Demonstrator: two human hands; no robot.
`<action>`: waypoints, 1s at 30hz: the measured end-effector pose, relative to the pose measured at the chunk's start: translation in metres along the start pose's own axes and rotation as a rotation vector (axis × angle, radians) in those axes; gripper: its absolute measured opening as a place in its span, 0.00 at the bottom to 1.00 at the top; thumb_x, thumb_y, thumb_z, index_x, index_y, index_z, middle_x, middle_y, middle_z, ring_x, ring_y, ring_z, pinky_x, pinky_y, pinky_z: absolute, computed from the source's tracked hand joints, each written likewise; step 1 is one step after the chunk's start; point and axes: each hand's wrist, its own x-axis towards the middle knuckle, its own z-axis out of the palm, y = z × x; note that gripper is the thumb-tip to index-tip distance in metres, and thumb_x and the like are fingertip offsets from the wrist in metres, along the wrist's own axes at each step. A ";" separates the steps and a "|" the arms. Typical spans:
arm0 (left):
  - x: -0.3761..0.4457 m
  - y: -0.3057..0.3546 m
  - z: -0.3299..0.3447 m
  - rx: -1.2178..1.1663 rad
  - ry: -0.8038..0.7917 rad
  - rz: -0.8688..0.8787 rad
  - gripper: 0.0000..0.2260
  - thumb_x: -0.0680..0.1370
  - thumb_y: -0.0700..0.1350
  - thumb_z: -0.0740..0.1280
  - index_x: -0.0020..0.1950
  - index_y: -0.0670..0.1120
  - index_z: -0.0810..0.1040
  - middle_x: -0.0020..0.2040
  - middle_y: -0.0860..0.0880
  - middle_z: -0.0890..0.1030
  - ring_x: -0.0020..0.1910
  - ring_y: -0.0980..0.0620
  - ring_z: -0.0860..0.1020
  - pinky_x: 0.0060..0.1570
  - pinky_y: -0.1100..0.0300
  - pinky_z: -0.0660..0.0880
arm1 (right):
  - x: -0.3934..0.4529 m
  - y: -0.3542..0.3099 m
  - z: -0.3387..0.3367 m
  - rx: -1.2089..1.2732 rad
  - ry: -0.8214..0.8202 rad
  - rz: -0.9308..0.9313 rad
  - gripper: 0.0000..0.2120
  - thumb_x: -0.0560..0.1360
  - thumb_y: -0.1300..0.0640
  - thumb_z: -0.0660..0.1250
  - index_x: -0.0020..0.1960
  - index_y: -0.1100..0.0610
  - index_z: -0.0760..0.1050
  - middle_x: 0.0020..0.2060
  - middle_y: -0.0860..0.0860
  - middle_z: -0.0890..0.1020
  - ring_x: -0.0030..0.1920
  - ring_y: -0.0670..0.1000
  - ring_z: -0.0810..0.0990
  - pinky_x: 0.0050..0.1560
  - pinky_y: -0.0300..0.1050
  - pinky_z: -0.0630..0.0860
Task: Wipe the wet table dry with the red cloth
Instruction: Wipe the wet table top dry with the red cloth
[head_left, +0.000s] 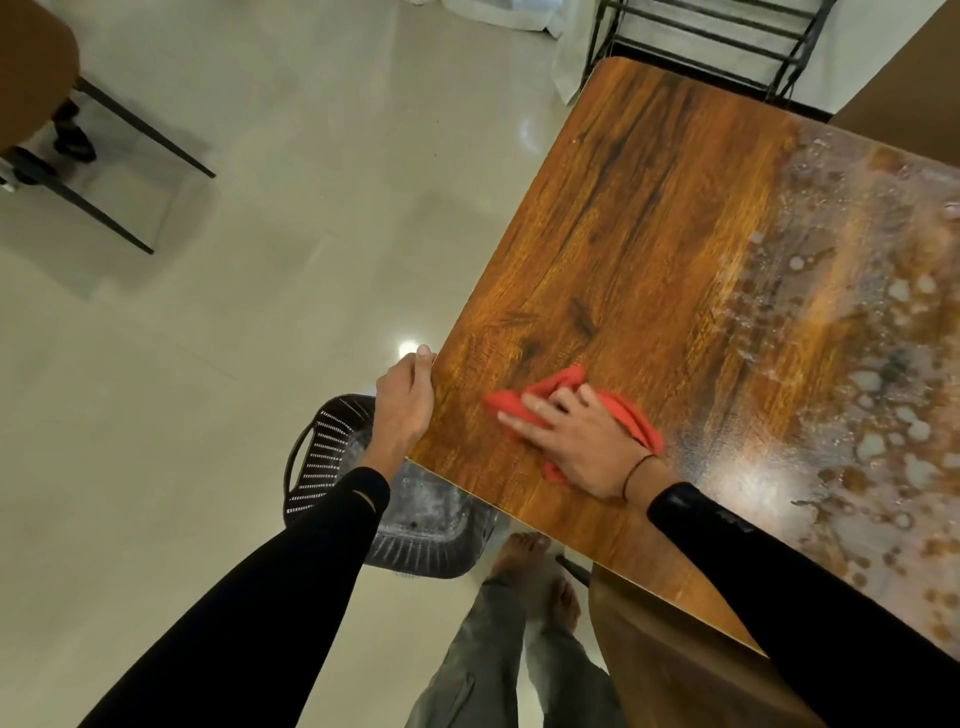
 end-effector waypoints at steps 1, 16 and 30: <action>-0.004 0.001 0.004 0.031 0.029 0.015 0.25 0.90 0.59 0.51 0.52 0.45 0.81 0.45 0.48 0.82 0.44 0.51 0.79 0.49 0.52 0.74 | 0.001 0.007 -0.002 0.002 0.001 0.168 0.34 0.81 0.52 0.61 0.86 0.45 0.57 0.75 0.54 0.70 0.56 0.57 0.70 0.56 0.57 0.67; -0.085 0.046 0.068 0.279 0.392 -0.024 0.19 0.82 0.48 0.69 0.71 0.43 0.75 0.68 0.42 0.75 0.69 0.42 0.74 0.73 0.43 0.69 | -0.121 0.004 0.002 0.029 -0.114 -0.340 0.35 0.84 0.44 0.60 0.87 0.45 0.52 0.77 0.52 0.69 0.59 0.57 0.70 0.60 0.60 0.66; -0.226 0.034 0.193 -0.243 0.602 -0.365 0.13 0.88 0.51 0.62 0.48 0.45 0.77 0.40 0.50 0.79 0.44 0.45 0.80 0.47 0.46 0.78 | -0.129 -0.009 0.000 0.035 -0.056 0.246 0.38 0.77 0.48 0.69 0.85 0.45 0.60 0.76 0.55 0.72 0.61 0.61 0.71 0.61 0.60 0.65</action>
